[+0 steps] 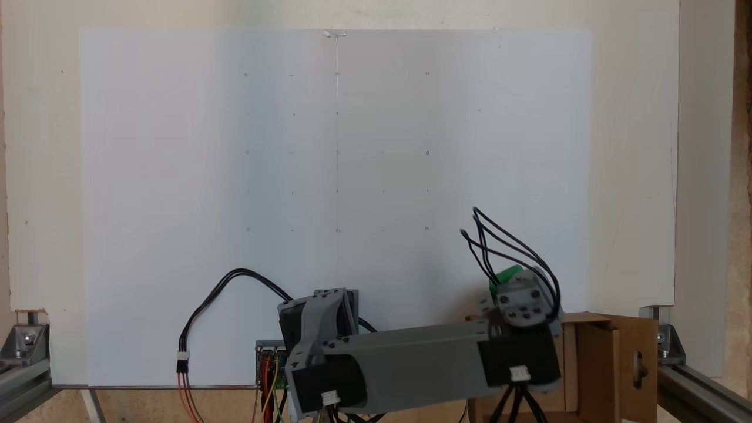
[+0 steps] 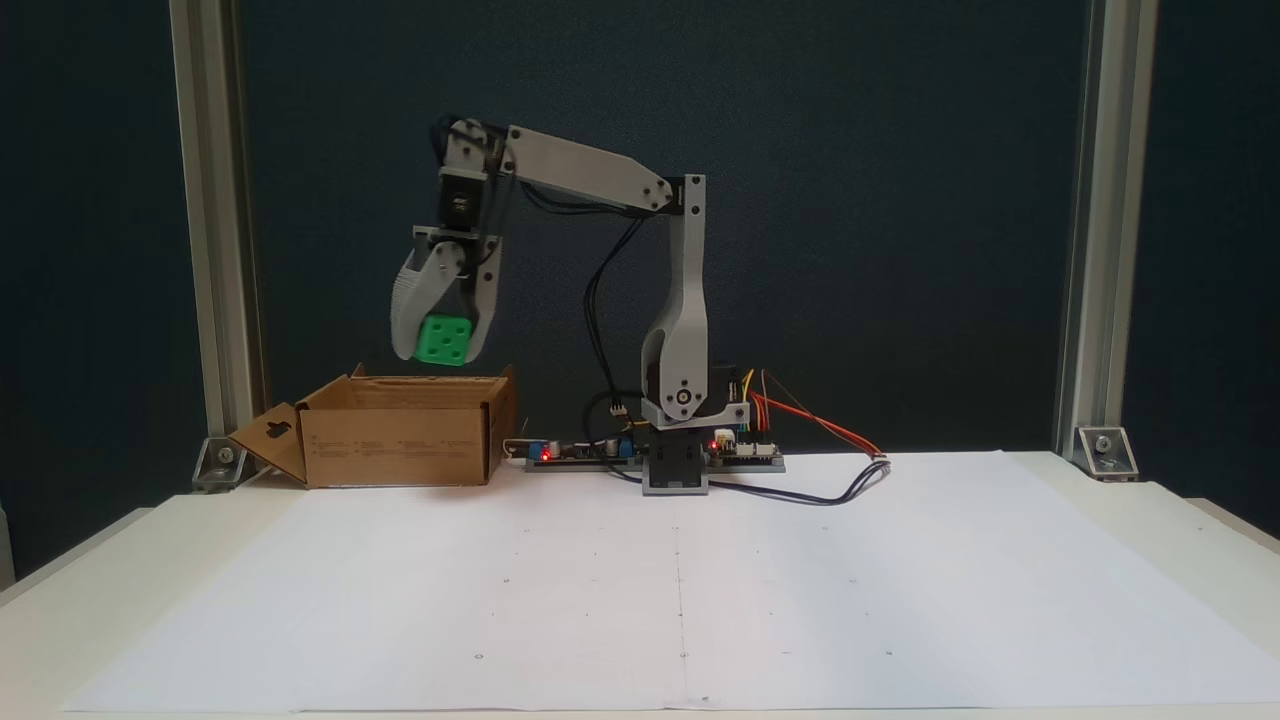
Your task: Grasp a green dice and put it in the bin.
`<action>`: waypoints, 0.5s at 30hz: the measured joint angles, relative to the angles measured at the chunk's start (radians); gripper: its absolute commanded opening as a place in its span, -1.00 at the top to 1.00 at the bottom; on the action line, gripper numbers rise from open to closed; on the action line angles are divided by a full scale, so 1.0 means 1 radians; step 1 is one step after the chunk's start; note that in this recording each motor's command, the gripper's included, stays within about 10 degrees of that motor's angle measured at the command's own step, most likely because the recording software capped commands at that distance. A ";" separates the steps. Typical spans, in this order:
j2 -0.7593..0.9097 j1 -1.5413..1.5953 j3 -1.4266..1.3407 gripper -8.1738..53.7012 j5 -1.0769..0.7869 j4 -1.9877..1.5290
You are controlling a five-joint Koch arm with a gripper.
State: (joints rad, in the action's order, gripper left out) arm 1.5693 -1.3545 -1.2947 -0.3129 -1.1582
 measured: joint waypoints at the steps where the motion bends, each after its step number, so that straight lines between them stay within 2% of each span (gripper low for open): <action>1: -0.034 -0.089 -0.002 0.34 -0.040 0.032; 15: -0.281 -0.453 0.028 0.34 -0.218 0.258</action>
State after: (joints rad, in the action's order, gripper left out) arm 1.2885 -1.8070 -1.2671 -0.5308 -0.9004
